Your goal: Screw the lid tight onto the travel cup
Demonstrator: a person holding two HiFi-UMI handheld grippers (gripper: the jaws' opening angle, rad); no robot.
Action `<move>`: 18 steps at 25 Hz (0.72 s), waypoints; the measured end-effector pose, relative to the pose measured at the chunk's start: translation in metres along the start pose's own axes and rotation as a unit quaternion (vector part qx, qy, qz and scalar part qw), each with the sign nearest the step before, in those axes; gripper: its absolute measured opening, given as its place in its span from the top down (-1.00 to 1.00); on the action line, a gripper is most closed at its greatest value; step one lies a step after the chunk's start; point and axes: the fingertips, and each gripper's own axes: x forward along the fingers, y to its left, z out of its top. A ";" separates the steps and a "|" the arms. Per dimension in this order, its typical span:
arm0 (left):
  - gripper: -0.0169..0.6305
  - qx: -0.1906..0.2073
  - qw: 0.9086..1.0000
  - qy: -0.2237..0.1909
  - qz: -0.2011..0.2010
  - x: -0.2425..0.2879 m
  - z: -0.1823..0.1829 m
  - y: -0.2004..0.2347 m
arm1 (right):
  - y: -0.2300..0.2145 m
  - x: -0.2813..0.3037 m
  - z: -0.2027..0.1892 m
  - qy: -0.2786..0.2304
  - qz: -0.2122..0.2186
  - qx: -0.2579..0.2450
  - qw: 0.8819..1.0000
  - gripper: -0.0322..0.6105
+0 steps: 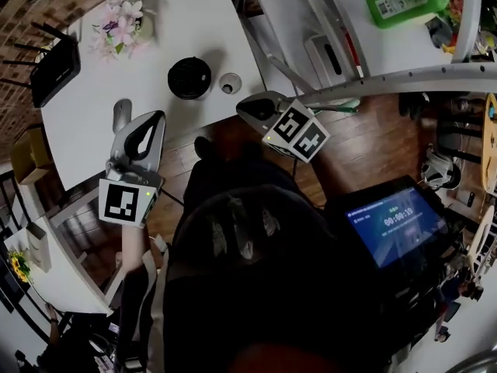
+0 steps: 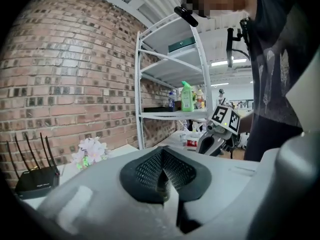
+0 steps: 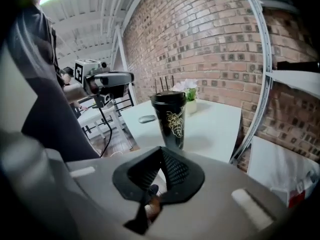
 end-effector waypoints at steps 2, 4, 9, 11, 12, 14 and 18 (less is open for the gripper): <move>0.94 -0.012 1.000 -0.025 0.001 0.009 0.020 -0.022 | 0.004 -0.009 -0.001 -0.007 0.017 -0.026 0.999 0.88; 0.94 -0.007 0.999 -0.034 0.002 0.017 0.033 -0.044 | 0.009 -0.016 -0.004 -0.013 0.039 -0.049 0.998 0.88; 0.94 0.018 1.000 0.016 0.015 0.030 0.026 -0.105 | 0.024 -0.039 -0.019 -0.042 0.101 -0.075 0.991 0.88; 0.94 0.024 0.999 0.031 0.017 0.034 0.022 -0.130 | 0.027 -0.044 -0.027 -0.046 0.125 -0.077 0.988 0.88; 0.94 0.037 0.998 0.039 0.015 0.034 0.021 -0.144 | 0.031 -0.045 -0.032 -0.041 0.134 -0.082 0.987 0.88; 0.94 0.064 0.996 0.061 0.013 0.030 0.019 -0.166 | 0.042 -0.046 -0.042 -0.030 0.155 -0.092 0.983 0.88; 0.94 0.064 0.995 0.068 0.036 0.010 0.018 -0.175 | 0.067 -0.046 -0.043 -0.018 0.187 -0.127 0.974 0.88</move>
